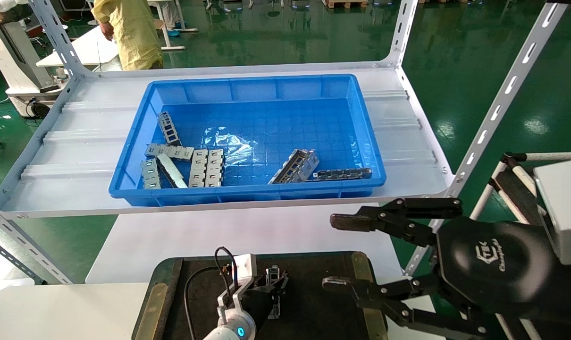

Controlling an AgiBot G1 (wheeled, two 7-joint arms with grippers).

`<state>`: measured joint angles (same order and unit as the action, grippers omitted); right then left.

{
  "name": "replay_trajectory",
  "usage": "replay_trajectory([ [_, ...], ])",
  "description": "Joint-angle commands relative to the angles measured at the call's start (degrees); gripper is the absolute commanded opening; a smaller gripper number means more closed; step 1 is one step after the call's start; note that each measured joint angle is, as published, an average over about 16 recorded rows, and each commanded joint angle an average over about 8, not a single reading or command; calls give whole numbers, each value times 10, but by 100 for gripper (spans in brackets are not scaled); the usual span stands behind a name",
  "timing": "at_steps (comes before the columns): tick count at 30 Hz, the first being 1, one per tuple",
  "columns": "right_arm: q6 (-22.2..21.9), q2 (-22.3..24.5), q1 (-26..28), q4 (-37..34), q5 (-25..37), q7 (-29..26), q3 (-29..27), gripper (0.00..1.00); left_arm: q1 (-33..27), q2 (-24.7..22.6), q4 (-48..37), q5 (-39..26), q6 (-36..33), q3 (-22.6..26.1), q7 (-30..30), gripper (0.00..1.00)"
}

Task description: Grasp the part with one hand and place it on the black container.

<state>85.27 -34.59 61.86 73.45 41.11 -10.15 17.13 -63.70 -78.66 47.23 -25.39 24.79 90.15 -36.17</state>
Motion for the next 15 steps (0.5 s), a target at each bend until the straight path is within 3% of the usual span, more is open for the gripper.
replay_trajectory([
  [1,0,0,0,0,0,0,0,100,-2,0,-2,-1,-1,-1,1,100],
  [15,0,0,0,0,0,0,0,100,-28,13,-19,-80,-89,-28,-24,100],
])
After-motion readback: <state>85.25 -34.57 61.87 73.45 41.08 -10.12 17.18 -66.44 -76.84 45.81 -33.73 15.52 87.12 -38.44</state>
